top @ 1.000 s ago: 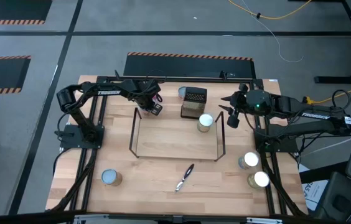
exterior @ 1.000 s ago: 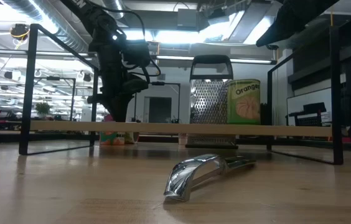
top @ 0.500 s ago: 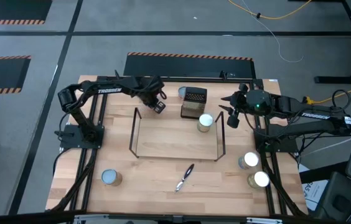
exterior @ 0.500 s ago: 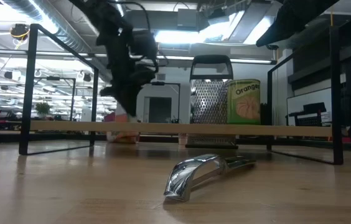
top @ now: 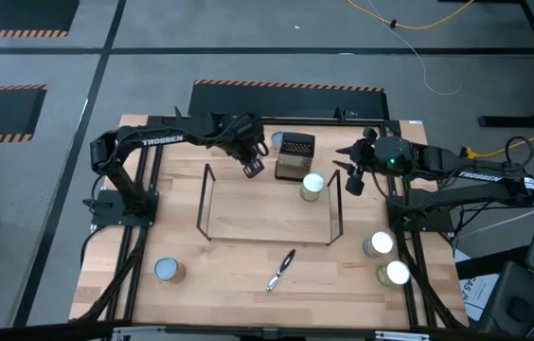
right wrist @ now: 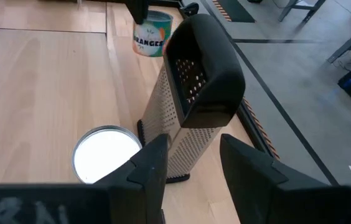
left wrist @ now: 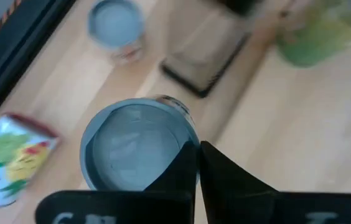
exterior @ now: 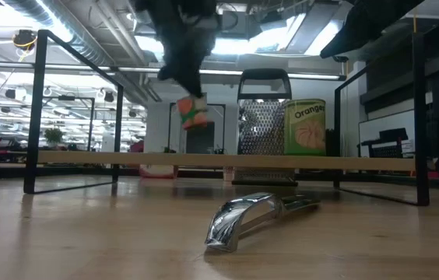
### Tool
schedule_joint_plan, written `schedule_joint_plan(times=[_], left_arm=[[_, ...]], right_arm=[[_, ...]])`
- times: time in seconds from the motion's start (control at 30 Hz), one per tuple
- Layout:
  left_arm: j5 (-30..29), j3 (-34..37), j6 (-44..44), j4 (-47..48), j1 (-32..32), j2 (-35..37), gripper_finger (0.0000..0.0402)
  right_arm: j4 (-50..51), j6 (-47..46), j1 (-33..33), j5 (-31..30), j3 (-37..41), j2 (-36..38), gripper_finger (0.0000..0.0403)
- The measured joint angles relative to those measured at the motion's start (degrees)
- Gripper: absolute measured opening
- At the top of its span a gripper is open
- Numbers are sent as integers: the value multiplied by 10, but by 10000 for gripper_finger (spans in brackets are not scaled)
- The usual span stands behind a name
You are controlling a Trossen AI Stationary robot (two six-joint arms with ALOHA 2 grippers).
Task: Pick and place cans onto a shelf
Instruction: Put the canned mandarin oranges on the shelf
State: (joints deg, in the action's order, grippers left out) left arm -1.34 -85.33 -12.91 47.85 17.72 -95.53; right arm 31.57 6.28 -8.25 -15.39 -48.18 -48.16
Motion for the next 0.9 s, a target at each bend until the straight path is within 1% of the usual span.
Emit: schedule_joint_plan(times=[0.17,0.47,0.6,0.7,0.8,0.9], left_arm=[[1,-25,0,1,-53,0,1],[-1,-28,1,-10,-143,0,1],[-9,-28,1,-11,-184,0,1],[-12,-27,1,-12,-214,0,1],[-14,-9,6,-24,-240,1,1],[-15,9,15,-25,-259,1,1]], right_arm=[[0,0,0,36,0,0,152],[0,-3,0,36,0,0,152],[0,-30,0,39,0,0,152],[0,-31,0,70,0,0,152],[0,-30,0,109,0,-1,152],[-1,-31,0,134,0,-4,152]])
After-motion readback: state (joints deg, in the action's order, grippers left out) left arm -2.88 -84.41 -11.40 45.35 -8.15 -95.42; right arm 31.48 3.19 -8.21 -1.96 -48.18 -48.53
